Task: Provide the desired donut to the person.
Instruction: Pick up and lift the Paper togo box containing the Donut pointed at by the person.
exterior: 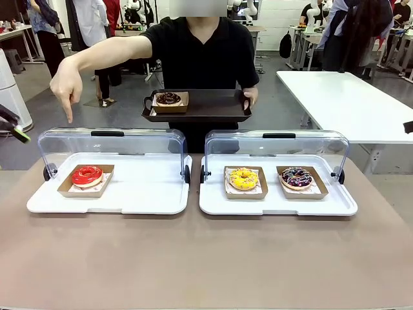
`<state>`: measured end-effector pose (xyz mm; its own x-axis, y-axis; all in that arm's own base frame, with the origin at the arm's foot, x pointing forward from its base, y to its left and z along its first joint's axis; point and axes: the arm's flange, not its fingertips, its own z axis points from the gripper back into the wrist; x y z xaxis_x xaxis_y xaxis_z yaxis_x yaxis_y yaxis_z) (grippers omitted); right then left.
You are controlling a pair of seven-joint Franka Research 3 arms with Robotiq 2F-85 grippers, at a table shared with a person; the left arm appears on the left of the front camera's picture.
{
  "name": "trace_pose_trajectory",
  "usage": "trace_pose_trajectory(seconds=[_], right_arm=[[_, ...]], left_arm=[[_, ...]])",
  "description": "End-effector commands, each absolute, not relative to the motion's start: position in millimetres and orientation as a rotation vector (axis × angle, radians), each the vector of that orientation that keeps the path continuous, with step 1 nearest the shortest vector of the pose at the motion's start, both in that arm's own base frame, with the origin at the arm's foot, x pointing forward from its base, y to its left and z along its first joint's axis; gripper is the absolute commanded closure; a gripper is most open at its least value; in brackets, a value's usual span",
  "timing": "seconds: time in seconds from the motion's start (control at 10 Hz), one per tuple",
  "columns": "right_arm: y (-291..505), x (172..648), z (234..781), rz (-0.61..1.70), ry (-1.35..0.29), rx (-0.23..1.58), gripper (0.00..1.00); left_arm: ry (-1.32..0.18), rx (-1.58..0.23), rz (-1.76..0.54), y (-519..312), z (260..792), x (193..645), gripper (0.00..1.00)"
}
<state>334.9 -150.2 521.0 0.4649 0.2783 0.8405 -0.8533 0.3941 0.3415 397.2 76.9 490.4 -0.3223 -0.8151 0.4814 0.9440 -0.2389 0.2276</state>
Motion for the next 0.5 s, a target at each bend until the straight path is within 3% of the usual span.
trace_pose_trajectory(seconds=[0.0, 0.4], right_arm=[[-151.1, 337.0, 521.0, 0.82, -0.803, 0.894, 0.0], [-151.1, 337.0, 521.0, 0.82, -0.803, 0.894, 0.0]], left_arm=[[-0.465, -0.12, -1.84, 28.2, 457.6, 377.5, 0.0], [-0.316, -0.042, -1.811, -23.7, 429.8, 396.6, 0.0]])
